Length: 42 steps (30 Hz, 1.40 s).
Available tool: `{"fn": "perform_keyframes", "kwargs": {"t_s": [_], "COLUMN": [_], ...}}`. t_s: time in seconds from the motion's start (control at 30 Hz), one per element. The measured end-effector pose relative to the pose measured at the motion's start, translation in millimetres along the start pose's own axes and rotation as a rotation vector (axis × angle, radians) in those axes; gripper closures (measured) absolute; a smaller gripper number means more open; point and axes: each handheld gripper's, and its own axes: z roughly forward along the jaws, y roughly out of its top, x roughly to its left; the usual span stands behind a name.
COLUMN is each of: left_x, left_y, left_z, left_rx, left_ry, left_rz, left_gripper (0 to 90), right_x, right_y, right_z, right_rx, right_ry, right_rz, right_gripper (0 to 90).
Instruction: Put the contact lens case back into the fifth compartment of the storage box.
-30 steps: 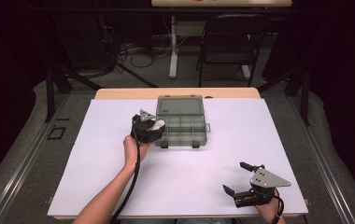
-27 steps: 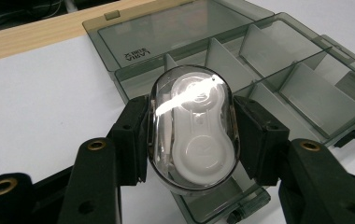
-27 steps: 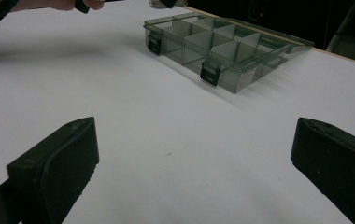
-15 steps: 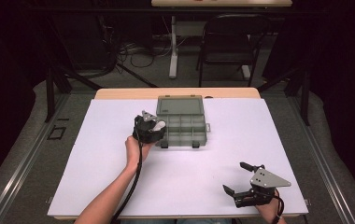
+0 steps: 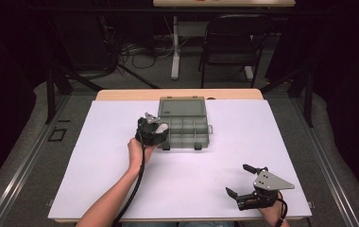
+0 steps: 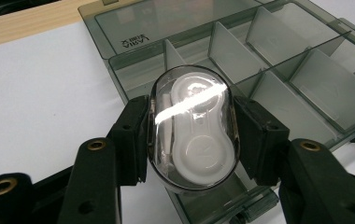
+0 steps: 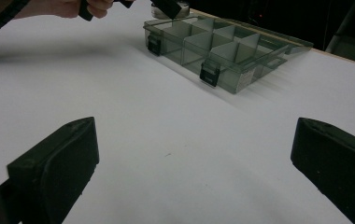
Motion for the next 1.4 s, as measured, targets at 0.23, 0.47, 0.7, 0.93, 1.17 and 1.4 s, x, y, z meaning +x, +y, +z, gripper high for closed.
{"fn": "perform_keyframes", "kwargs": {"t_s": [0.23,0.47,0.7,0.93,1.17,1.4], "left_x": [-1.3,-2.0,0.7,1.8,2.5,3.2], "left_y": [-0.5,-0.2,1.4,1.6,-2.3,-13.5], "left_z": [1.7,2.3,-5.5,-17.0,-36.1,-57.7], "left_rx": [0.005,0.019,-0.005,-0.031,-0.064,-0.088], "left_ry": [0.003,-0.006,-0.014,-0.036,-0.077,-0.096], "left_rz": [-0.003,-0.001,-0.009,0.002,0.038,0.065], "left_gripper": [48.9,42.1,29.8,17.4,10.4,9.9], "right_x": [0.1,0.0,-0.2,-0.3,0.1,0.2], "right_y": [0.1,0.2,0.6,0.7,0.7,0.8], "right_z": [-0.1,0.2,0.7,0.3,-0.9,-2.0], "right_rx": [0.0,-0.001,-0.001,-0.003,-0.001,-0.005], "right_ry": [0.0,0.001,0.003,0.004,0.002,-0.001], "right_rz": [0.0,-0.001,-0.003,-0.003,-0.001,-0.001], "right_gripper": [0.7,0.7,0.7,0.7,0.7,0.7]}}
